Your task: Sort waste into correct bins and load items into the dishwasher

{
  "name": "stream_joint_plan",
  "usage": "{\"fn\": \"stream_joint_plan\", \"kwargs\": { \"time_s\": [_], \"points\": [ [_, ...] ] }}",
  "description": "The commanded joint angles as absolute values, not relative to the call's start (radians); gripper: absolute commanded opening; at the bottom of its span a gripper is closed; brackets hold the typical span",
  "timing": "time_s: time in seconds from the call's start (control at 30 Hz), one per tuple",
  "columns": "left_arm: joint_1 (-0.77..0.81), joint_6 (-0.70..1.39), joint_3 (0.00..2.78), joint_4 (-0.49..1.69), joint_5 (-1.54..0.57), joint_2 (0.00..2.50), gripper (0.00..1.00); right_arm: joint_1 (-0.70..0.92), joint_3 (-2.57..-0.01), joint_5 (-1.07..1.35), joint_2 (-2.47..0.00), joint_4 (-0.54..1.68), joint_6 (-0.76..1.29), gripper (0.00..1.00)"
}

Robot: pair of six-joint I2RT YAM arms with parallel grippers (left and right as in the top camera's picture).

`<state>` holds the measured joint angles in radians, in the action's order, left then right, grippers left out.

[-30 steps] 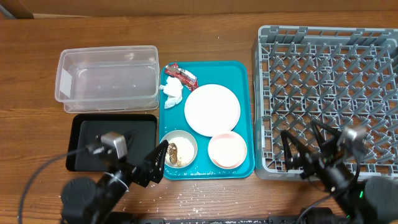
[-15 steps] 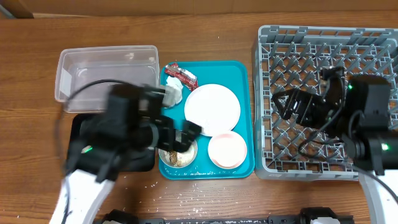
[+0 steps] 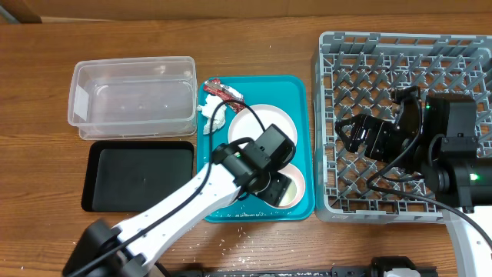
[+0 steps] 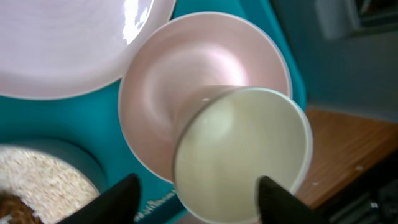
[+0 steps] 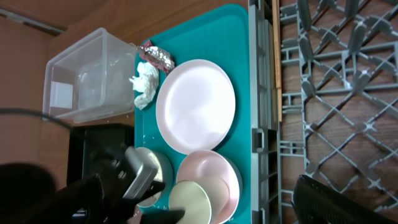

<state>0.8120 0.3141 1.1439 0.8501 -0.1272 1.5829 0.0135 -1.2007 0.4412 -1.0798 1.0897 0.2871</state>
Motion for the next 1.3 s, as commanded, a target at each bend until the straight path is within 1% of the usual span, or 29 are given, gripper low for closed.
{"fn": "stream_joint_plan", "kwargs": {
  "time_s": [0.0, 0.03, 0.1, 0.13, 0.17, 0.2, 0.4, 0.5, 0.57, 0.63, 0.7, 0.8, 0.87, 0.97, 1.03, 1.13, 1.27],
  "points": [
    [0.805, 0.344, 1.16, 0.816, -0.056, 1.646, 0.46, 0.011, -1.232, 0.446, -1.065, 1.097, 0.28, 1.0],
    [0.805, 0.344, 1.161, 0.809, -0.059, 1.662, 0.4, 0.011, -1.232, 0.446, -1.065, 1.099, 0.28, 1.0],
    [0.805, 0.344, 1.16, 0.803, -0.078, 1.682, 0.25, 0.011, -1.232, 0.446, -1.065, 1.099, 0.28, 1.0],
    [0.805, 0.344, 1.161, 0.801, -0.093, 1.686, 0.18, 0.011, -1.232, 0.446, -1.065, 1.099, 0.28, 1.0],
    [0.805, 0.344, 1.161, 0.798, -0.107, 1.687, 0.07, 0.011, -1.232, 0.446, -1.065, 1.1, 0.28, 1.0],
    [0.804, 0.344, 1.162, 0.797, -0.114, 1.686, 0.04, 0.011, -1.232, 0.446, -1.065, 1.102, 0.28, 1.0],
    [0.775, 0.358, 1.236, 0.861, -0.131, 1.625, 0.04, 0.011, -1.232, 0.446, -1.065, 1.108, 0.28, 1.0],
    [0.726, 0.371, 1.29, 0.931, -0.133, 1.56, 0.04, 0.011, -1.232, 0.447, -1.065, 1.11, 0.28, 1.0],
    [0.665, 0.374, 1.315, 0.964, -0.179, 1.502, 0.04, 0.011, -1.232, 0.449, -1.065, 1.11, 0.28, 0.99],
    [0.583, 0.351, 1.322, 0.963, -0.291, 1.441, 0.04, 0.011, -1.232, 0.474, -1.065, 1.11, 0.28, 0.95],
    [0.471, 0.305, 1.321, 0.95, -0.461, 1.385, 0.04, 0.011, -1.232, 0.563, -1.065, 1.105, 0.248, 0.91],
    [0.281, 0.211, 1.321, 0.931, -0.839, 1.343, 0.04, 0.011, -1.232, 0.83, -1.065, 1.074, 0.113, 0.87],
    [0.183, 0.154, 1.321, 0.926, -1.096, 1.343, 0.04, 0.015, -1.232, 1.006, -1.065, 1.034, 0.057, 0.85],
    [0.094, 0.102, 1.32, 0.928, -1.357, 1.354, 0.04, 0.062, -1.232, 1.196, -1.066, 0.909, 0.049, 0.83],
    [0.081, 0.098, 1.32, 0.926, -1.426, 1.357, 0.04, 0.115, -1.232, 1.201, -1.066, 0.832, 0.085, 0.83],
    [0.086, 0.081, 1.32, 0.927, -1.486, 1.357, 0.04, 0.222, -1.232, 1.123, -1.07, 0.719, 0.165, 0.83],
    [0.086, 0.081, 1.32, 0.926, -1.547, 1.357, 0.04, 0.303, -1.232, 1.063, -1.077, 0.643, 0.214, 0.84]
  ]
}}
